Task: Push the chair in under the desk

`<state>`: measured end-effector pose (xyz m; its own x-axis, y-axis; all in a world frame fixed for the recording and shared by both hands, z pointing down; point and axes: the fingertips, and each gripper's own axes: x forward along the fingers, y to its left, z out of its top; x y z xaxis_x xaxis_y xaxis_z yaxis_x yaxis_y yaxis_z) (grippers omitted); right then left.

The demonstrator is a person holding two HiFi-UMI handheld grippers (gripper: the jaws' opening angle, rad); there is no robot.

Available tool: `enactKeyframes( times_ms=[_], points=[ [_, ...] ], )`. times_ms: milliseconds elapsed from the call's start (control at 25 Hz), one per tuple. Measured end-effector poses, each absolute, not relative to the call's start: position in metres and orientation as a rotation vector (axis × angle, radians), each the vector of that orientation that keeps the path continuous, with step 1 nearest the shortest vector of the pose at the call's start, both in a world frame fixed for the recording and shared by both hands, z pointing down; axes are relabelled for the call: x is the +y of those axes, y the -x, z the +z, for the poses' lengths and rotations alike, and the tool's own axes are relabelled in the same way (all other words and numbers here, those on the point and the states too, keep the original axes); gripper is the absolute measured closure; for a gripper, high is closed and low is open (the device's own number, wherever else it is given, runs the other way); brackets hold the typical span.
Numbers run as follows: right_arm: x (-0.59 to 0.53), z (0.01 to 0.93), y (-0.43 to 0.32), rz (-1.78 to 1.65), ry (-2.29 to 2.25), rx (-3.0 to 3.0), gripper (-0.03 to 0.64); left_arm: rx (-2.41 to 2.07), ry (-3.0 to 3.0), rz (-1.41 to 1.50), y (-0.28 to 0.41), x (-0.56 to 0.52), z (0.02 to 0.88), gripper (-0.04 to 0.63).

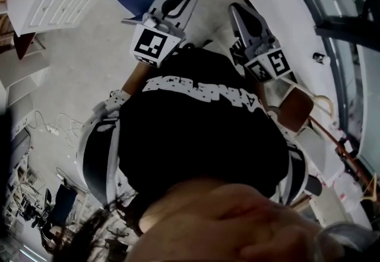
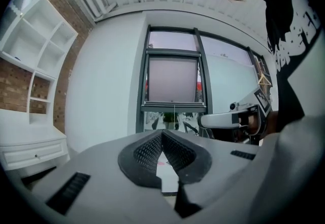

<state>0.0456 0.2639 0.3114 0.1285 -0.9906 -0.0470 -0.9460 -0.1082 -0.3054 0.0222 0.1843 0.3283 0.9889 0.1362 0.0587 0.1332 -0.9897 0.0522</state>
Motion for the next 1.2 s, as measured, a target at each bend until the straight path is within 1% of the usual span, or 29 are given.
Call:
enactKeyframes(
  times_ms=[440, 920, 1080, 1200],
  points=[
    [0.203, 0.322, -0.063, -0.316, 1.933, 2.143, 0.584, -0.122, -3.067, 0.091, -0.019, 0.135, 0.336, 0.56],
    [0.158, 0.322, -0.113, -0.353, 1.697, 2.344, 0.584, -0.446, -3.048, 0.123, -0.054, 0.101, 0.332, 0.56],
    [0.154, 0.328, -0.136, -0.361, 1.609, 2.404, 0.584, -0.548, -3.064, 0.133, -0.071, 0.105, 0.338, 0.56],
    [0.147, 0.332, -0.14, -0.376, 1.525, 2.458, 0.584, -0.648, -3.054, 0.159, -0.071, 0.102, 0.339, 0.56]
  ],
)
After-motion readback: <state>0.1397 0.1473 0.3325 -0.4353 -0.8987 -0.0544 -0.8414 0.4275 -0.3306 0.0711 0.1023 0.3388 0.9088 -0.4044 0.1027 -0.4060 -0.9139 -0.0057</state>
